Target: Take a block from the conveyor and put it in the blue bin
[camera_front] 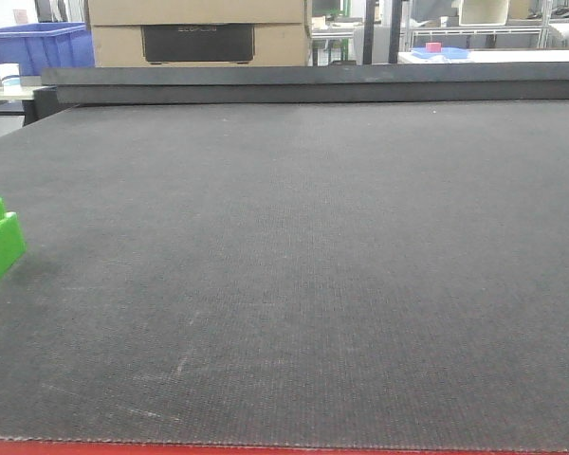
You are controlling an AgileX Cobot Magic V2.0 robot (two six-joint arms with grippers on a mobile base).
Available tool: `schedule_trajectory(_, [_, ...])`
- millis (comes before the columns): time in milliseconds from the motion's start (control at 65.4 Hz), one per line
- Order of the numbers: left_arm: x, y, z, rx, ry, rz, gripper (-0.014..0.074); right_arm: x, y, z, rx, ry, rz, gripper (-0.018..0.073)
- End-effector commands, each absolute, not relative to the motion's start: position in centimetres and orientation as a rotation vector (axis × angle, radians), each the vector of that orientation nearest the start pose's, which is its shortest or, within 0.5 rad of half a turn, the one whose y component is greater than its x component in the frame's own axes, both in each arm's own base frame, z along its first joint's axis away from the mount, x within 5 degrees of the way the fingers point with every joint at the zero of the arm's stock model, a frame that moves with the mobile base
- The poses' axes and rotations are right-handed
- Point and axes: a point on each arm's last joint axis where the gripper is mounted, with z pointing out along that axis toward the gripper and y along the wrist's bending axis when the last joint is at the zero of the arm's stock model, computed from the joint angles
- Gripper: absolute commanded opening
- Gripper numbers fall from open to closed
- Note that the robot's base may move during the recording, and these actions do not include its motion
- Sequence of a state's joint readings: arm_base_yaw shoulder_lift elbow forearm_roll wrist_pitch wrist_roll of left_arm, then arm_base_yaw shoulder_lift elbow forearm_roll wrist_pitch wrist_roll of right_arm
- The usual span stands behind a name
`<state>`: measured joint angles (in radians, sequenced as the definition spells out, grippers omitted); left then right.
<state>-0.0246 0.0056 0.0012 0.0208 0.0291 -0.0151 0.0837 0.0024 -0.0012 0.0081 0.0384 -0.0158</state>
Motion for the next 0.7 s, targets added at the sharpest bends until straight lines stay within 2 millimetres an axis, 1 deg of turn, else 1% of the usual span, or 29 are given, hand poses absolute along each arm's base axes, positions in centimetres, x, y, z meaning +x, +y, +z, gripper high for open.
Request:
schedule_trajectory(0, [5.6, -0.1, 21.1, 0.021, 1.503, -0.012, -0.0111, 5.6, 0.4, 21.1, -0.073, 1.504, 0.046, -0.0162])
schedule_trajectory(520, [5.6, -0.1, 21.3, 0.021, 1.490, -0.013, -0.0111, 5.6, 0.4, 21.2, -0.068, 1.500, 0.051, -0.0162])
schedule_trajectory(581, [5.6, -0.1, 21.4, 0.021, 1.473, -0.013, -0.0111, 5.6, 0.4, 21.3, -0.072, 1.489, 0.046, -0.0162])
schedule_trajectory(688, [5.6, -0.1, 21.6, 0.021, 1.456, -0.013, -0.0111, 5.5, 0.4, 22.1, -0.069, 1.392, 0.049, -0.0162])
